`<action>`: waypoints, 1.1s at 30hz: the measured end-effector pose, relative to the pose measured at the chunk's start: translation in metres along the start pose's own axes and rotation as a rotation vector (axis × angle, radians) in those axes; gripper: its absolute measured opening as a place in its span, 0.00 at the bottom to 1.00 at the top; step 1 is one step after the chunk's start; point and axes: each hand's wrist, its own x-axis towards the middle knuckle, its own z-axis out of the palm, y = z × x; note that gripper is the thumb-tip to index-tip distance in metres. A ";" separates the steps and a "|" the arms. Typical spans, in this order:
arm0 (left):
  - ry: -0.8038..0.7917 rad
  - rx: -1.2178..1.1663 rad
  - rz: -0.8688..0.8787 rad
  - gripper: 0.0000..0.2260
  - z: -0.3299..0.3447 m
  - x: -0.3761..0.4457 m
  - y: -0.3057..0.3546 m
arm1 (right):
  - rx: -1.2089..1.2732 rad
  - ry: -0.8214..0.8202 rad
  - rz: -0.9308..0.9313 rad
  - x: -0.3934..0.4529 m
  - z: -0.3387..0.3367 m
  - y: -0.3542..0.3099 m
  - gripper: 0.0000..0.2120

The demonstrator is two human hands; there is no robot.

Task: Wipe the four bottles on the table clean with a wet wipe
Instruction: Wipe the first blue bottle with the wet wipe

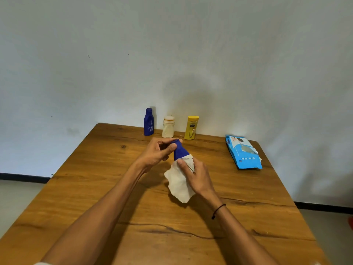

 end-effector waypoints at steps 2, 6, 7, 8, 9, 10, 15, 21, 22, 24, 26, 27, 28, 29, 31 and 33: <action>-0.056 0.052 -0.002 0.16 0.004 0.000 0.001 | -0.132 0.089 -0.001 0.002 0.002 -0.004 0.31; -0.100 0.053 -0.049 0.14 0.004 -0.001 0.002 | -0.171 0.086 -0.035 0.009 -0.003 -0.011 0.37; -0.113 0.040 -0.063 0.14 0.001 -0.001 0.002 | -0.128 0.057 -0.037 0.010 -0.002 -0.010 0.40; -0.128 0.036 -0.071 0.14 -0.002 -0.002 0.001 | -0.071 0.017 -0.030 0.011 -0.002 -0.011 0.43; -0.146 0.032 -0.072 0.13 -0.004 -0.003 0.000 | 0.001 -0.020 -0.001 0.011 -0.001 -0.009 0.47; -0.164 0.025 -0.066 0.13 -0.005 -0.005 -0.001 | 0.080 -0.056 0.046 0.013 -0.002 -0.007 0.48; -0.048 -0.052 -0.020 0.20 -0.010 -0.007 -0.008 | 0.240 -0.339 0.117 0.002 -0.010 -0.007 0.25; 0.050 -0.178 0.000 0.30 -0.021 -0.005 -0.019 | 0.296 -0.339 0.113 -0.011 -0.011 0.004 0.20; 0.054 -0.200 -0.008 0.30 -0.023 -0.005 -0.020 | 0.309 -0.337 0.120 -0.013 -0.012 0.003 0.18; 0.047 -0.223 -0.030 0.30 -0.025 -0.007 -0.020 | 0.299 -0.342 0.122 -0.015 -0.012 -0.001 0.15; -0.002 -0.170 -0.064 0.25 -0.018 -0.011 -0.017 | 0.257 -0.345 0.124 -0.012 -0.009 -0.009 0.16; -0.040 -0.120 -0.080 0.20 -0.012 -0.013 -0.015 | 0.242 -0.330 0.122 -0.009 -0.008 -0.014 0.17; -0.077 -0.078 -0.094 0.17 -0.006 -0.014 -0.012 | 0.241 -0.309 0.119 -0.004 -0.006 -0.020 0.19; -0.092 -0.058 -0.110 0.14 0.000 -0.015 -0.010 | 0.246 -0.281 0.116 0.000 -0.005 -0.024 0.20; -0.102 -0.032 -0.115 0.11 0.003 -0.013 -0.011 | 0.284 -0.247 0.129 0.007 -0.003 -0.030 0.22; -0.124 0.022 -0.080 0.13 -0.001 -0.011 -0.013 | 0.395 -0.277 0.185 0.010 -0.003 -0.030 0.22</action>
